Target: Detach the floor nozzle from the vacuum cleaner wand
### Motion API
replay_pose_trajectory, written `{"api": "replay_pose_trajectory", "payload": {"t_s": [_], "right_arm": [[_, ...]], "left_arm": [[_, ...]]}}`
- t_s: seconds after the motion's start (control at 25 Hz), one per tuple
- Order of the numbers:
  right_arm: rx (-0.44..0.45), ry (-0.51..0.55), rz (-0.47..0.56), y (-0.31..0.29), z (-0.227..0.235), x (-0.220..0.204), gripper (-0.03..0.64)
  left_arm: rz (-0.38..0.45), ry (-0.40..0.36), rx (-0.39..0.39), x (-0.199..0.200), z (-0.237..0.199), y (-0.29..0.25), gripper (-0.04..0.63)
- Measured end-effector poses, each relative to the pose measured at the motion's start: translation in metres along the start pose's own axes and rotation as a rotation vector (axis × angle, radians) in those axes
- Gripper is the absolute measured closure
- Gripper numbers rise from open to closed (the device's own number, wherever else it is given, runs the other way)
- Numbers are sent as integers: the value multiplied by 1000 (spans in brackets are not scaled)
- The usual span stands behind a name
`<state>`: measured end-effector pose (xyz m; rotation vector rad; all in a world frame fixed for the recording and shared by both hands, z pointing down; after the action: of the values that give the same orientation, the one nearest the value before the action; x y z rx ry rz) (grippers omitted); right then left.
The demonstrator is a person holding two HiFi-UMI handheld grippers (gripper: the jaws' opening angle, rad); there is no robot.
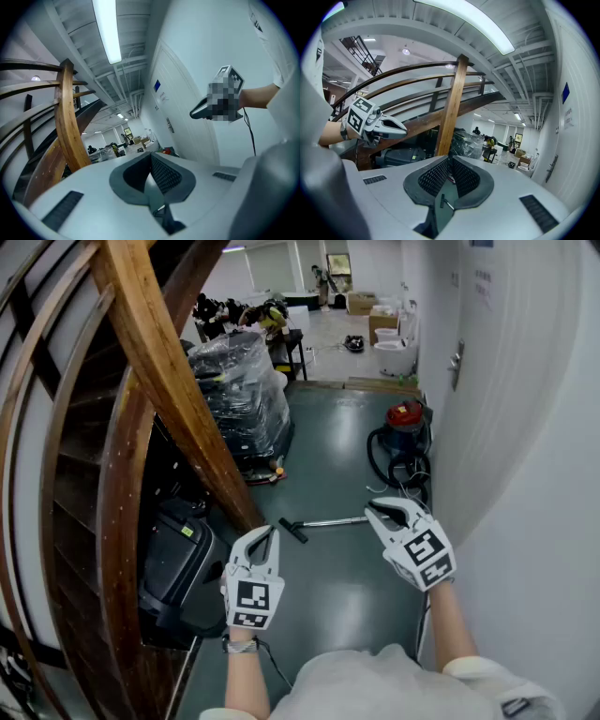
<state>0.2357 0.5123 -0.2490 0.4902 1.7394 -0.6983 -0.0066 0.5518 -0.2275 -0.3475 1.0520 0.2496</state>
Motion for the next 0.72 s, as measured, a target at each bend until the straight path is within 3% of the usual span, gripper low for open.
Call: {"api": "replay_pose_trajectory", "payload": {"t_s": [0.44,0.6,0.72], "right_arm": [[-6,-2,42,2,-15,8,569],[-19,-40,108,7,-24,18,571],[8,-70,77,3,-38,17,577]], "left_arm": [[2,2,-4,-6,-5,14,594],[7,13,4,-12,-11,23,594],[10,37,13,-19,-19,33,594]]}}
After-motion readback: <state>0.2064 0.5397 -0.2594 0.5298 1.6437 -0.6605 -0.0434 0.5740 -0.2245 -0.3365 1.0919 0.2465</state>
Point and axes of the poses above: the fingertips, and each gripper's own axes: y backward along the fingers, z to its right, x out of its top, the point moved 6 cm from there along y, backward along the fingers, and after that the axes turned 3 degrees about -y, right-handed, at the moved point
